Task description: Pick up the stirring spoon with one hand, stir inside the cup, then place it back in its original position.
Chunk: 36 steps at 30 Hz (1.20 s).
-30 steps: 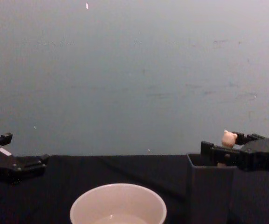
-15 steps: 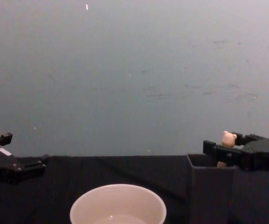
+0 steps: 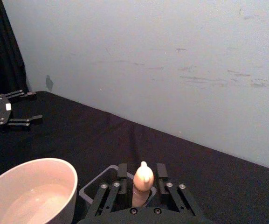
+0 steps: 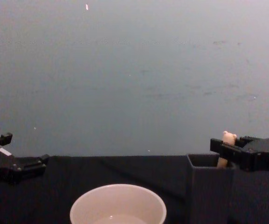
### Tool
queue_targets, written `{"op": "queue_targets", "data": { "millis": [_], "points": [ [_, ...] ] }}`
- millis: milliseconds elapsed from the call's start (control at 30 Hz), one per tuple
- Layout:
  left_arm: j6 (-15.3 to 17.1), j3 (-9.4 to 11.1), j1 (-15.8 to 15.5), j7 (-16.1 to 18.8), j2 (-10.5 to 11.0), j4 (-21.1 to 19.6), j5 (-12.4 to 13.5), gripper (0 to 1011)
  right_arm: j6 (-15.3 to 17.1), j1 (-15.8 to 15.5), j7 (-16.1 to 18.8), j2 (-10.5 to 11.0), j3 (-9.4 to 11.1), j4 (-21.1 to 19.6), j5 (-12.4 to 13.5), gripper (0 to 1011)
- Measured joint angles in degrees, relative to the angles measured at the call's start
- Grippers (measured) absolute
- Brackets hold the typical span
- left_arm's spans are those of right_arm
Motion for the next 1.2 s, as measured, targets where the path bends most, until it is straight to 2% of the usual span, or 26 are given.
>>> {"op": "queue_targets", "data": {
  "millis": [233, 500, 700, 1200],
  "points": [
    [0.0, 0.0, 0.0, 0.0, 0.0, 0.0, 0.0, 1001, 0.0, 0.0, 0.0, 0.0, 0.0, 0.0, 0.0, 218],
    [0.0, 0.0, 0.0, 0.0, 0.0, 0.0, 0.0, 1001, 0.0, 0.0, 0.0, 0.0, 0.0, 0.0, 0.0, 213],
    [0.0, 0.0, 0.0, 0.0, 0.0, 0.0, 0.0, 1001, 0.0, -0.6, 0.3, -0.5, 1.1, -1.0, -0.2, 213],
    [0.0, 0.0, 0.0, 0.0, 0.0, 0.0, 0.0, 1001, -1.6, -1.2, 2.6, 0.1, 4.0, -6.8, 1.2, 213]
  ]
}}
